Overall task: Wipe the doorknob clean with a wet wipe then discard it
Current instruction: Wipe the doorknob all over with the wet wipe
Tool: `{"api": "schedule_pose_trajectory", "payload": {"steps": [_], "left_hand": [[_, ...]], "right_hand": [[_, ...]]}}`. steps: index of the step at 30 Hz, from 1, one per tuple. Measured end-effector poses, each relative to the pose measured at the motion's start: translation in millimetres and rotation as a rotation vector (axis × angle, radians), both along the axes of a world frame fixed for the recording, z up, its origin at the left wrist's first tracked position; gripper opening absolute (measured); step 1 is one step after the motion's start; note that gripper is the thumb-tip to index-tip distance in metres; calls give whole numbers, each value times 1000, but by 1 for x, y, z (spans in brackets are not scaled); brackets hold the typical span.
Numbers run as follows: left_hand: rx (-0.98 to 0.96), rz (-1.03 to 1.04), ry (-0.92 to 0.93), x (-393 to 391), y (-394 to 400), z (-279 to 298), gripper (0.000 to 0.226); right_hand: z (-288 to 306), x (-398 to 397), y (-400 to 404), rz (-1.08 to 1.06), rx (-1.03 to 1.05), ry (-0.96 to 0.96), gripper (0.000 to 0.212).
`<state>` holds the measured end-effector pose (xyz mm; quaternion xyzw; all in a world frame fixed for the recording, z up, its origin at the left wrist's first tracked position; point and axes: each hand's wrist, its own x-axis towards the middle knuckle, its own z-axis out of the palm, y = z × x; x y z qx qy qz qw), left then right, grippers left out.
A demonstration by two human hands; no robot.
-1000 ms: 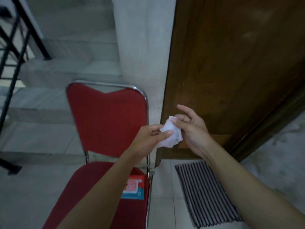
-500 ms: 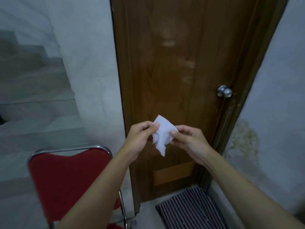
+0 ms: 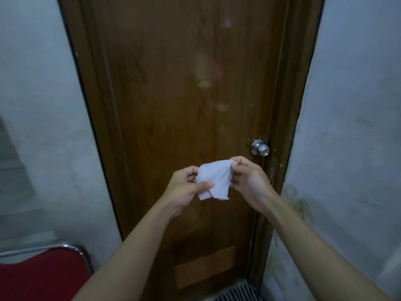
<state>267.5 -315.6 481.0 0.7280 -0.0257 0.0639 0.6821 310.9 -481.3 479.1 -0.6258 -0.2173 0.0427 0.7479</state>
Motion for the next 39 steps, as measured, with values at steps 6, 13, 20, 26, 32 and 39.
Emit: {"api": "schedule_pose_trajectory", "payload": {"steps": [6,13,20,26,32,39], "left_hand": [[-121,158,-4,61,-53,0,12],[-147,161,67,124,-111,-4,9],[-96,28,233,181,-135,-17,15],[-92,-145,274,243,-136,-17,21],[216,24,77,299,-140,-20,20],[708,79,-197,335,-156,-42,66]], "right_hand": [[-1,49,-57,87,-45,-96,29],[-22,108,-101,-249,-392,-587,34],[-53,157,-117,-288,-657,-802,46],[-49,208,-131,-374,-736,-803,37],[-38,267,-151,-690,-694,-629,22],[-44,305,-154,-685,-715,-601,44]]}}
